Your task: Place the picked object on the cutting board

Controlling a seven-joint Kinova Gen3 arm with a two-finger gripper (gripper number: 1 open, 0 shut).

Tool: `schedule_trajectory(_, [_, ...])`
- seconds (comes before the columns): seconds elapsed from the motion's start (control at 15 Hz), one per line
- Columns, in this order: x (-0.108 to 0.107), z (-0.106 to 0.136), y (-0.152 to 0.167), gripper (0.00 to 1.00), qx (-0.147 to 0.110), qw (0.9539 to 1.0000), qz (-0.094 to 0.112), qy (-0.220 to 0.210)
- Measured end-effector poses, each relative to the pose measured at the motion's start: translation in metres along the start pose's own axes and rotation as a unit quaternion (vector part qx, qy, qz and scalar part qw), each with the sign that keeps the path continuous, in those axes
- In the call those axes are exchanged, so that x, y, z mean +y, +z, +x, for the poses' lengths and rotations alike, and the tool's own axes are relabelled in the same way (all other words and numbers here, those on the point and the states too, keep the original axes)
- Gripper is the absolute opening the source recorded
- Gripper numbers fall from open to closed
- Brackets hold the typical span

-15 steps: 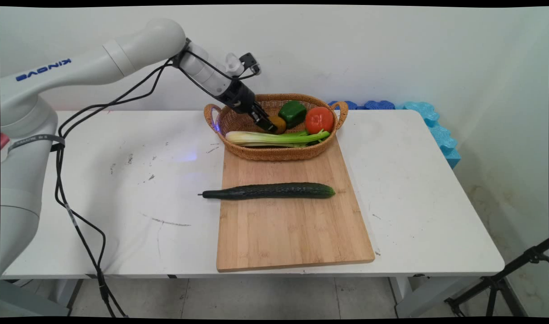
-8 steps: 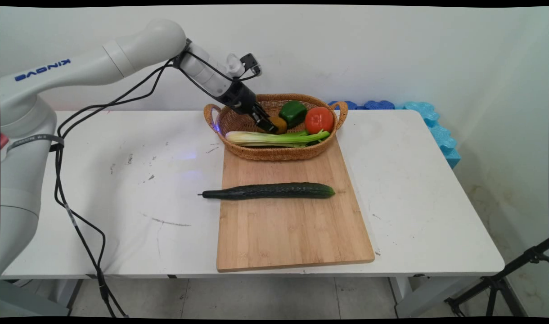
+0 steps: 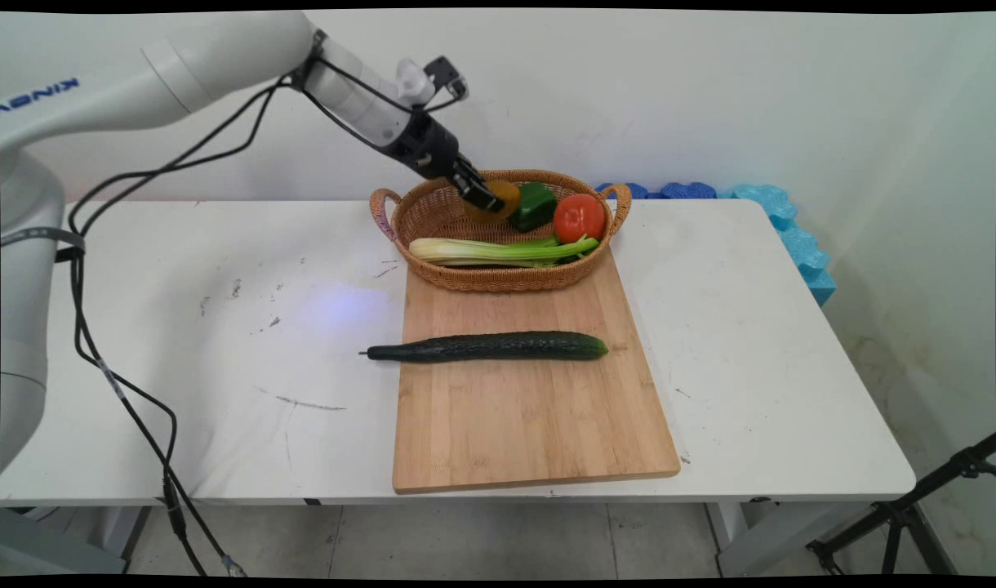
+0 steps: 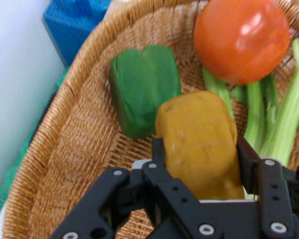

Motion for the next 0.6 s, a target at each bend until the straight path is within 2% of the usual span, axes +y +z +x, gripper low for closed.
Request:
schedule_trajectory(0.27, [0.02,0.015,-0.026,0.0,0.015,0.9999,0.004,0.0])
schedule_trajectory(0.6, [0.059,0.034,-0.052,0.0,0.032,0.9995,-0.007,0.002])
